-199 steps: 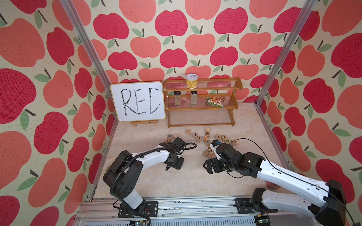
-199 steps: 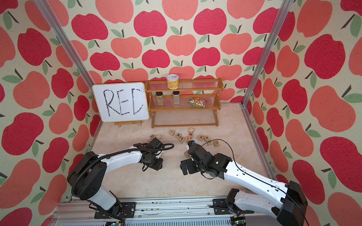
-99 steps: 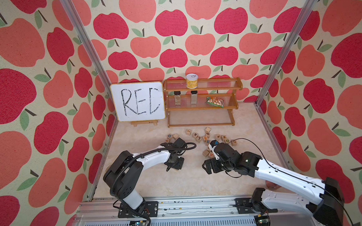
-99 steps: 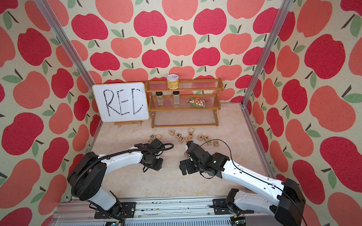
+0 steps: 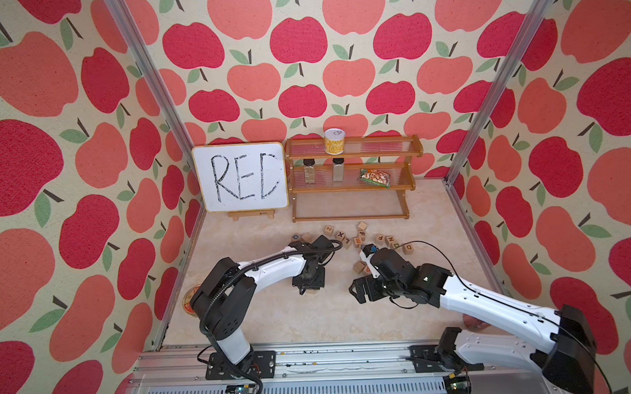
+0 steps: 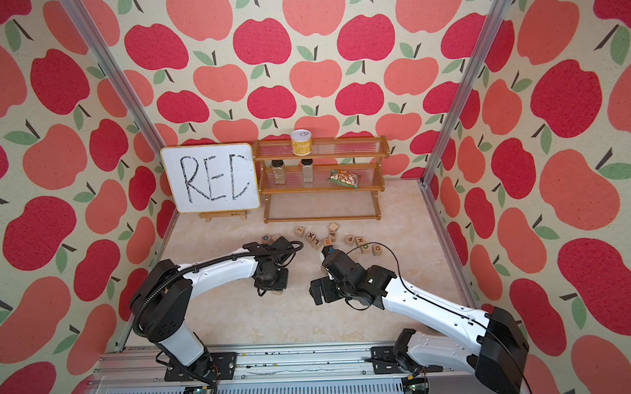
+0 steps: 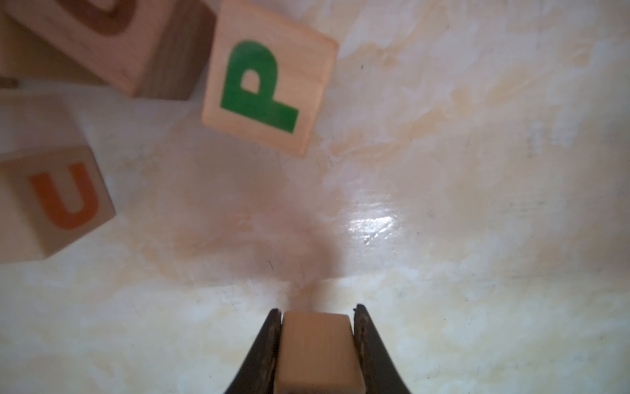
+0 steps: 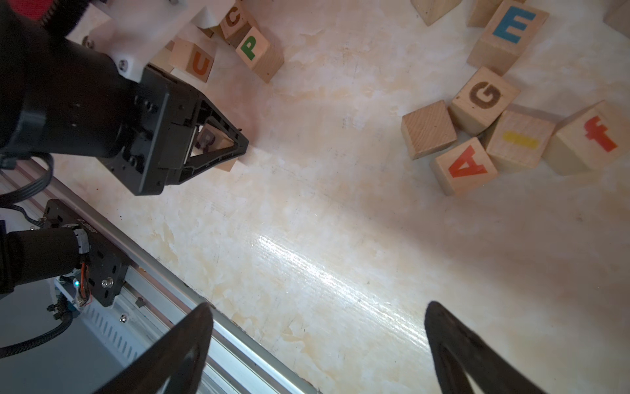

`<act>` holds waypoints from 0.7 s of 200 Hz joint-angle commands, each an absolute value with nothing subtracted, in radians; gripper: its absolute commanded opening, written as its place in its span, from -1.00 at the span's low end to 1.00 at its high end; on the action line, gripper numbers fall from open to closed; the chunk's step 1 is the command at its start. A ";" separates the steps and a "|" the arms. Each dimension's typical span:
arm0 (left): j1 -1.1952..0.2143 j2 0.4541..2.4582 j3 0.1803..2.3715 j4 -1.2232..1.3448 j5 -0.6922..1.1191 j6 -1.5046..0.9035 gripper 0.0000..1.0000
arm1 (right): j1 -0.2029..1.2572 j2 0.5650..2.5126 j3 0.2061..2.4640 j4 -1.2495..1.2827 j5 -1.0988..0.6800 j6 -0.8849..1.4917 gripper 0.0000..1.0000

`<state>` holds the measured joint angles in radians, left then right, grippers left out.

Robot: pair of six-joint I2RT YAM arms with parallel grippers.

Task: Assemble the uppercase word "red" with letter blocks
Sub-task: Adjust the letter block at the center of the board.

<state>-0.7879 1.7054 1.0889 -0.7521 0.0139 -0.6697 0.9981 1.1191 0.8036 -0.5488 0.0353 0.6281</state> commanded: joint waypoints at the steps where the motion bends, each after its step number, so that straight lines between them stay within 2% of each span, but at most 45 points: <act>1: -0.794 1.721 1.134 -0.841 -0.021 -0.756 -0.55 | 0.994 1.125 0.800 -0.529 0.018 0.617 0.98; 62: -0.809 1.703 1.151 -0.825 -0.008 -0.877 -0.55 | 1.012 1.118 0.779 -0.505 0.017 0.633 0.98; 140: -0.919 1.736 1.160 -0.802 -0.066 -0.948 -0.55 | 1.058 1.109 0.757 -0.500 0.033 0.657 0.98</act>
